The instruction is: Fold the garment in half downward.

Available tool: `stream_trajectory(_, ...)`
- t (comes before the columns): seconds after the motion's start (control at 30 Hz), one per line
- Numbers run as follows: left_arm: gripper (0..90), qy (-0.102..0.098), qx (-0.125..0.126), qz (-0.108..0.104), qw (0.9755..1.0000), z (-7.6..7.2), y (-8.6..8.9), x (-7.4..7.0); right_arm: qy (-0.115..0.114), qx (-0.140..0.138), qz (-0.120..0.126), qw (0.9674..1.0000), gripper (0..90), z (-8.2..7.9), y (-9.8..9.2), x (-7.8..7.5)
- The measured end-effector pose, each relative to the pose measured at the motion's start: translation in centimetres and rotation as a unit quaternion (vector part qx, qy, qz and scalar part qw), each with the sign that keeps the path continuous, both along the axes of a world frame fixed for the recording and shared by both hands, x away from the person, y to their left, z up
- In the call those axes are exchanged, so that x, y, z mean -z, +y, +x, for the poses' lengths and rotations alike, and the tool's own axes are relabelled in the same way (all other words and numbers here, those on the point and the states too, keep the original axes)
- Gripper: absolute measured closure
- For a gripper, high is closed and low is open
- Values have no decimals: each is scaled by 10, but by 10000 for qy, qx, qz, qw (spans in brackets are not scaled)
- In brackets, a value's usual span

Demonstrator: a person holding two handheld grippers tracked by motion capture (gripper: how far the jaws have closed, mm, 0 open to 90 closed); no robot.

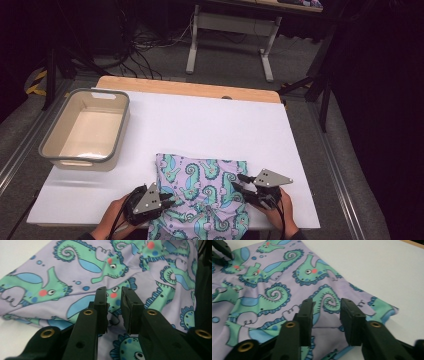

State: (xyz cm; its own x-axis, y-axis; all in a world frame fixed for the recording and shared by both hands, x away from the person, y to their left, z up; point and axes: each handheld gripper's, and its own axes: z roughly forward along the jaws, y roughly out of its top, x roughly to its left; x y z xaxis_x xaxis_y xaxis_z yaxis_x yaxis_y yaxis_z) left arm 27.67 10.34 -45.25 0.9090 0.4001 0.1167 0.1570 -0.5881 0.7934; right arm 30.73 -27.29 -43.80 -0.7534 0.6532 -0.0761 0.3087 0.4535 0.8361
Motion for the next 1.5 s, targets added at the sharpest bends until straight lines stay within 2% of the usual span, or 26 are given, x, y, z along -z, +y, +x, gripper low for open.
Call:
stream_trajectory(0.1,698,-134,-255,-205,9994,7,5,-6,-57,213,46,9997,542,6,-6,-2)
stream_trajectory(0.17,606,-243,-433,-231,9985,15,6,-10,-113,421,43,9990,496,12,-9,-3)
stream_trajectory(0.23,554,-369,-669,-265,9967,26,8,-12,-94,516,104,9986,472,20,-13,-4)
stream_trajectory(0.3,488,-357,-835,-368,9952,39,10,-14,-29,641,138,9978,423,28,-15,-5)
stream_trajectory(0.4,426,-310,-1062,-375,9931,63,9,-15,0,795,222,9966,395,40,-18,-4)
stream_trajectory(0.43,413,-278,-1098,-389,9928,68,9,-14,136,811,268,9963,371,47,-18,-3)
stream_trajectory(0.53,379,-89,-1251,-273,9917,88,6,-9,313,846,234,9956,355,59,-15,2)
stream_trajectory(0.6,374,103,-1314,-270,9909,98,6,-4,500,741,249,9957,347,65,-12,6)
stream_trajectory(0.7,361,323,-1332,-101,9905,109,3,4,664,735,-22,9951,343,74,-6,13)
stream_trajectory(0.73,351,388,-1371,-72,9898,111,2,6,775,824,-94,9935,352,77,-4,14)
stream_trajectory(0.8,351,491,-1413,34,9887,113,2,9,833,865,-111,9927,394,79,-4,14)
stream_trajectory(0.93,337,677,-1407,244,9874,112,2,11,997,746,-271,9918,496,78,-2,16)
stream_trajectory(0.97,337,755,-1398,215,9871,112,3,11,975,720,-280,9922,528,77,-1,16)
stream_trajectory(1.1,377,858,-1436,170,9858,110,5,11,941,634,-297,9931,671,74,-1,16)
stream_trajectory(1.13,395,934,-1388,142,9858,110,6,11,936,595,-286,9934,717,74,-1,16)
stream_trajectory(1.23,510,1015,-1284,77,9865,107,7,11,887,448,-330,9945,809,71,0,16)
stream_trajectory(1.3,587,1030,-1225,87,9871,106,7,11,810,418,-384,9951,824,70,1,17)
stream_trajectory(1.4,716,940,-1144,210,9888,103,6,8,767,421,-396,9954,842,69,1,16)
stream_trajectory(1.5,788,766,-1125,322,9902,101,5,8,686,420,-427,9958,850,68,1,16)
